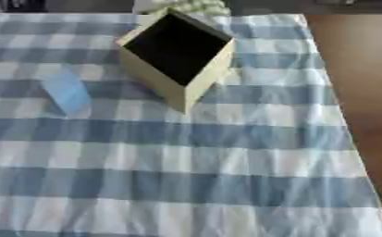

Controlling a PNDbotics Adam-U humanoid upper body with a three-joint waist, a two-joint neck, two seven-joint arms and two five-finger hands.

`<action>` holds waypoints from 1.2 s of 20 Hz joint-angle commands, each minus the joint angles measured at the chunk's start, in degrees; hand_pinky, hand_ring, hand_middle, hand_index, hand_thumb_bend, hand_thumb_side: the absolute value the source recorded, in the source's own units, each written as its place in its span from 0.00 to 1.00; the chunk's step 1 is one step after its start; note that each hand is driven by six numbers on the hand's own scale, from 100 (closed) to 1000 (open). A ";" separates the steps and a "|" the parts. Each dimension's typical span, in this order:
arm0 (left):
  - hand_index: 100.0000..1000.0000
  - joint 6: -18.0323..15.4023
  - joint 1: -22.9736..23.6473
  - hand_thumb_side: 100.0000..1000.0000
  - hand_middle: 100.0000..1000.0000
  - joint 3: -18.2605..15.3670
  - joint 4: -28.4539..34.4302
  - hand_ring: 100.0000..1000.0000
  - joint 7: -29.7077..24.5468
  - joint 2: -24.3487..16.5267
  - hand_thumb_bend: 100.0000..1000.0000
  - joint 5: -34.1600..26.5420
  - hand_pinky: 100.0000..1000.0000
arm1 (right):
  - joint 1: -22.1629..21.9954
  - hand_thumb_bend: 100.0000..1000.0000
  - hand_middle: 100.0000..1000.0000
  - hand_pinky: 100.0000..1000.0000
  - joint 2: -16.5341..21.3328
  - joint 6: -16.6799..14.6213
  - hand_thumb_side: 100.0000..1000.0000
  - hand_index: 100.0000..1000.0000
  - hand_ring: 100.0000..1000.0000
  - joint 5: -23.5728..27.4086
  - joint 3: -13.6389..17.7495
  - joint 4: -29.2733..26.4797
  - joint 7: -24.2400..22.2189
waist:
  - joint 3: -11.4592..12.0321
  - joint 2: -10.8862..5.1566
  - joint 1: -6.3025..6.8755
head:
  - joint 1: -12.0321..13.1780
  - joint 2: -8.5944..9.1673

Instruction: Pick up objects on the table and place them in the box.

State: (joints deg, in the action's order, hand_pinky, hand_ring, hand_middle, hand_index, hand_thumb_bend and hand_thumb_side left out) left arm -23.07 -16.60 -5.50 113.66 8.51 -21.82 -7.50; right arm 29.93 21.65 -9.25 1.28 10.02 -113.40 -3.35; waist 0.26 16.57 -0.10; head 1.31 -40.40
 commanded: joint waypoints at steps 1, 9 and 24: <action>0.80 -0.55 -0.06 0.67 0.75 0.25 0.93 0.66 0.13 -7.11 0.00 1.78 0.54 | 0.55 0.00 0.62 0.73 2.15 -0.13 0.86 0.82 0.68 -0.17 0.19 -0.63 -0.23 | -0.15 -1.14 0.33 | -0.14 -0.67; 0.82 3.78 1.76 0.61 0.75 3.93 0.93 0.67 -0.92 -28.79 0.00 13.43 0.56 | 0.87 0.00 0.62 0.73 2.85 -0.24 0.86 0.82 0.68 -0.12 0.08 -0.31 -0.55 | -0.37 -0.47 0.93 | -0.41 -0.51; 0.87 6.50 -7.25 0.59 0.76 9.89 0.93 0.73 -20.54 -44.33 0.07 25.73 0.62 | 1.45 0.00 0.62 0.73 2.79 -0.53 0.86 0.82 0.68 0.19 -0.49 0.13 -1.20 | -0.85 -0.64 0.97 | -0.27 0.82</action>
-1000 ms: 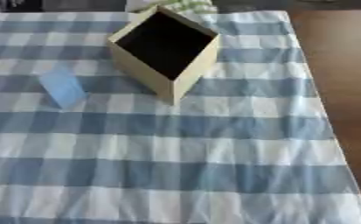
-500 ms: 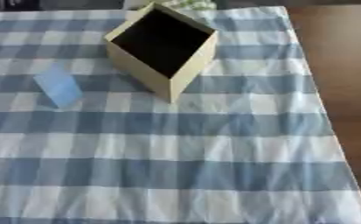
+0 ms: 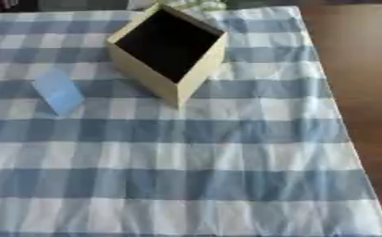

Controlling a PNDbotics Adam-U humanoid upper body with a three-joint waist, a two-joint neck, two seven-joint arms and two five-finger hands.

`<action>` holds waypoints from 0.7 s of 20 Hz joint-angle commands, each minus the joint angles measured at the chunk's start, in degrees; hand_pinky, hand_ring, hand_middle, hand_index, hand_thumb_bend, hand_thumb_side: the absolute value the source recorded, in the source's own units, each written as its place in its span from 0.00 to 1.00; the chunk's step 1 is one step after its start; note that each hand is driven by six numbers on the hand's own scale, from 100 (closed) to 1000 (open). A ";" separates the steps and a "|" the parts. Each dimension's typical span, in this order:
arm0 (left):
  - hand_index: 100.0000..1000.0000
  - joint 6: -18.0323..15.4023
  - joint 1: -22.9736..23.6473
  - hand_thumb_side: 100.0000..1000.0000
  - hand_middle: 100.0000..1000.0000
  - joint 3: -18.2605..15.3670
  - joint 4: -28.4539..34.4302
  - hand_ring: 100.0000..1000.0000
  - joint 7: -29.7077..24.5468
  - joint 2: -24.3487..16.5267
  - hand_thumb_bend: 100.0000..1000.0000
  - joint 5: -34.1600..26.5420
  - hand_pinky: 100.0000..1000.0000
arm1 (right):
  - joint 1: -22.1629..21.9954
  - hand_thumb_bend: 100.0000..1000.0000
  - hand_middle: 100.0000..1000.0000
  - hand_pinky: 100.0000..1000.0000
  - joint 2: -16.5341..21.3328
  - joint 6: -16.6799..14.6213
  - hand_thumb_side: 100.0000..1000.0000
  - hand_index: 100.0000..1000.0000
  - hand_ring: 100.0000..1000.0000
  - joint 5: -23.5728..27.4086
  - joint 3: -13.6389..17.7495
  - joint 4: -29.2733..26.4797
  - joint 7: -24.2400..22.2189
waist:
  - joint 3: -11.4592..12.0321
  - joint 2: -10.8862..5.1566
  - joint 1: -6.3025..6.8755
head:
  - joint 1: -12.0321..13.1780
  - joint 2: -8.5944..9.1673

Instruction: Pick up objects on the table and place them in the box.

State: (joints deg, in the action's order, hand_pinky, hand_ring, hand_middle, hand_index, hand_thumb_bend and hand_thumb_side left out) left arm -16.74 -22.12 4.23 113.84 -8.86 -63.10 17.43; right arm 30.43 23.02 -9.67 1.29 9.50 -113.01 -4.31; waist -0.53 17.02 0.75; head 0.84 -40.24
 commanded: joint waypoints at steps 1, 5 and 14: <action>0.88 0.76 -2.57 0.64 0.76 0.43 0.72 0.73 -4.29 -3.28 0.11 0.87 0.62 | 0.94 0.00 0.62 0.73 1.43 -0.10 0.86 0.82 0.68 0.21 -0.01 -0.23 -0.28 | -0.08 -1.08 0.15 | 0.31 0.71; 0.90 3.77 -5.61 0.70 0.76 2.70 -0.26 0.73 -8.26 -4.13 0.19 0.86 0.62 | 1.10 0.00 0.62 0.73 1.43 -0.11 0.86 0.82 0.68 0.39 -0.21 -0.11 -0.57 | -0.22 -1.02 0.30 | 0.75 0.45; 0.93 8.22 -12.43 0.88 0.80 8.74 -7.79 0.79 -15.79 -2.64 0.53 3.66 0.66 | 1.10 0.00 0.61 0.73 1.22 -0.07 0.86 0.82 0.67 0.76 -0.45 -0.01 -0.75 | -0.71 -1.23 0.49 | 1.20 0.48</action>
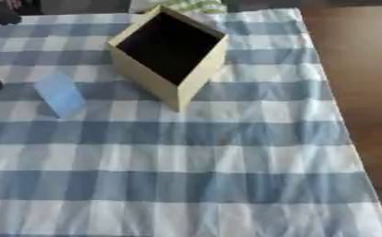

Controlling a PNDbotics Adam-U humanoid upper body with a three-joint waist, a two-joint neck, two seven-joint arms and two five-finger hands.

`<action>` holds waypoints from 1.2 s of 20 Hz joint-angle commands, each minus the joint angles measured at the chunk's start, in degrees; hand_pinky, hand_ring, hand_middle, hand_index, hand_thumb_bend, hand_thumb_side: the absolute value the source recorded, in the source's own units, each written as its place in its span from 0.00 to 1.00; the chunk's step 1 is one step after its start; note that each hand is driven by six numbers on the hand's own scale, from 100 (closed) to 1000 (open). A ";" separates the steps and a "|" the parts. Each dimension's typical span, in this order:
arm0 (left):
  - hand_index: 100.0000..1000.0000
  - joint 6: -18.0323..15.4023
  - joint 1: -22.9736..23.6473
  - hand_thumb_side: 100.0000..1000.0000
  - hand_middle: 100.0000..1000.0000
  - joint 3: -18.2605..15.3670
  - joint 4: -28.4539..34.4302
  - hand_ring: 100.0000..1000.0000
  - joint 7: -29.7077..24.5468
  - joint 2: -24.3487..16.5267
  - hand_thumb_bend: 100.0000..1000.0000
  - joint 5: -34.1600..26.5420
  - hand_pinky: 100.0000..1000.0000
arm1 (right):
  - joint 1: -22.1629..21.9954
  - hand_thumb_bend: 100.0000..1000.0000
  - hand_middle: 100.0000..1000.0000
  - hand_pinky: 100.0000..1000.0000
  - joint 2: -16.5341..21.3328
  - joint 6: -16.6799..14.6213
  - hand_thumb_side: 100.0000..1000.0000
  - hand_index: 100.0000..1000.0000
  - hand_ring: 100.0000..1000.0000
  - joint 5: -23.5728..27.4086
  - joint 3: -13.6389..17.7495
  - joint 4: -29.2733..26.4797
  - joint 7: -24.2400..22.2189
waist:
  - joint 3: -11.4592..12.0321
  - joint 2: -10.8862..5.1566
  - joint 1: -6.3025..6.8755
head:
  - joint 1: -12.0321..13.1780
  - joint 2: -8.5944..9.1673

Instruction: Pick up objects on the table and place them in the box.

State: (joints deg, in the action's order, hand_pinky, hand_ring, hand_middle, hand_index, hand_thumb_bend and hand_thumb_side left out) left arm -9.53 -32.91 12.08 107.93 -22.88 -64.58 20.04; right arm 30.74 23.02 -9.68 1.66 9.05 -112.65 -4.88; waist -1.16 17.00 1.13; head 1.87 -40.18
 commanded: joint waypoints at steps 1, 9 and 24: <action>0.93 1.35 -2.35 0.88 0.80 1.55 -2.82 0.79 -2.38 -0.86 0.53 1.36 0.65 | 0.78 0.00 0.61 0.73 1.21 -0.06 0.86 0.82 0.67 0.43 -0.01 -0.36 -0.17 | -0.11 -1.23 0.12 | 0.21 0.42; 0.91 0.86 -7.05 0.84 0.82 4.34 -11.35 0.82 -3.64 2.37 0.70 5.51 0.67 | 0.52 0.00 0.60 0.73 1.14 0.04 0.86 0.82 0.66 0.61 0.03 -0.30 -0.19 | -0.30 -1.27 0.23 | 0.51 0.18; 0.91 -3.00 -13.87 0.89 0.81 7.54 -26.49 0.81 -5.17 10.19 0.74 8.17 0.65 | 0.59 0.00 0.59 0.72 0.97 0.42 0.87 0.81 0.65 0.91 0.24 -0.25 0.15 | -1.01 -0.39 0.29 | 1.55 -0.22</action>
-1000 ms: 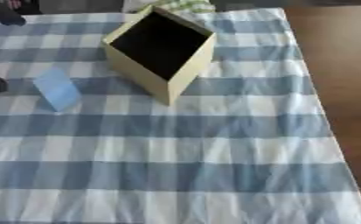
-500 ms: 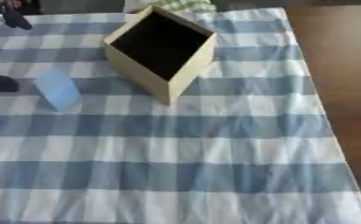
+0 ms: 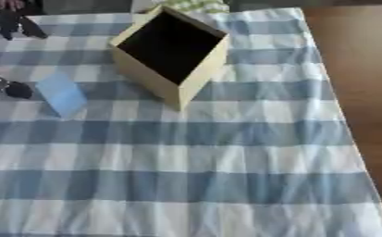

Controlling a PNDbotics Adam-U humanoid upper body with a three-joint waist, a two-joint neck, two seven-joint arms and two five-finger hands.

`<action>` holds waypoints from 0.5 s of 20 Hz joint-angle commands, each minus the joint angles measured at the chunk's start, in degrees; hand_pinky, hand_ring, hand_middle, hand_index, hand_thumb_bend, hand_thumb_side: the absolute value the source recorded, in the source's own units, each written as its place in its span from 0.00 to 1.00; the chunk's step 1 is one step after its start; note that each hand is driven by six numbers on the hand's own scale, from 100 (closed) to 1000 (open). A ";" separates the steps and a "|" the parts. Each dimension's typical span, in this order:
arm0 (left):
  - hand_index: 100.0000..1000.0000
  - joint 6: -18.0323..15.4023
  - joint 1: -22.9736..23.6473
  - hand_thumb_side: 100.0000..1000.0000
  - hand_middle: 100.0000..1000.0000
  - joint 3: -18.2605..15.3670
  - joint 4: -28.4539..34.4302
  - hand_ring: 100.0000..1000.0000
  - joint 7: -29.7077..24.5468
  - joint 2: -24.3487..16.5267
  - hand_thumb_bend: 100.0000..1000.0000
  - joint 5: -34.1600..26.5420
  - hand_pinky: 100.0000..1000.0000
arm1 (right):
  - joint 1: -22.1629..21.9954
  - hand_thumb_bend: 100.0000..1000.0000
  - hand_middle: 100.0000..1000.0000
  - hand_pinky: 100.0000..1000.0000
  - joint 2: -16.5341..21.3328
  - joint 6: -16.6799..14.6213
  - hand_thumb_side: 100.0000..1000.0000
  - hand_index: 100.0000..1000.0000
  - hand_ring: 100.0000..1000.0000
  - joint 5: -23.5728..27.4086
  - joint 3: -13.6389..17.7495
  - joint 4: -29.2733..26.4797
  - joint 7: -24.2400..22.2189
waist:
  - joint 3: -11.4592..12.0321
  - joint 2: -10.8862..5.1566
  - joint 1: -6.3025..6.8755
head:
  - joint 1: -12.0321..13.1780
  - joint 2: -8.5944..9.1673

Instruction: Pick up objects on the table and place them in the box.

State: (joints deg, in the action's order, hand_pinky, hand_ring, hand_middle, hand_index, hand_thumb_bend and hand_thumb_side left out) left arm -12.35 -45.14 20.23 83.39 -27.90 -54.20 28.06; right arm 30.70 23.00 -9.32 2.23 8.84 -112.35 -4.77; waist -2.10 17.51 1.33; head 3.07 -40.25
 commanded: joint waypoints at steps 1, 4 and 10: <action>0.91 -0.14 -2.04 0.89 0.81 -0.69 -2.99 0.81 -0.17 0.34 0.72 -0.09 0.65 | 0.65 0.00 0.59 0.72 1.01 0.10 0.87 0.81 0.65 0.34 0.46 -0.54 0.03 | -0.12 -0.79 0.13 | 0.39 -0.18; 0.91 0.03 -3.05 0.91 0.81 -0.67 -5.66 0.81 -0.86 1.66 0.71 -0.30 0.65 | 0.73 0.00 0.59 0.72 1.01 0.19 0.87 0.81 0.65 0.39 0.48 -0.54 -0.03 | -0.25 -0.46 0.23 | 0.53 -0.15; 0.91 0.03 -4.17 0.92 0.82 0.14 -8.88 0.81 -2.48 3.51 0.74 1.74 0.65 | 0.91 0.00 0.59 0.72 1.01 0.31 0.87 0.81 0.65 0.56 0.51 -0.45 -0.04 | -0.42 -0.02 0.28 | 0.69 -0.05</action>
State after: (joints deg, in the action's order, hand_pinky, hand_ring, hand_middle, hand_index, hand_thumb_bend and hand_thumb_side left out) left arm -12.28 -48.01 20.67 74.72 -30.02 -49.71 29.14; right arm 30.75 23.00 -9.14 2.49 8.85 -112.32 -4.87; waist -2.47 18.46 1.62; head 3.51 -40.26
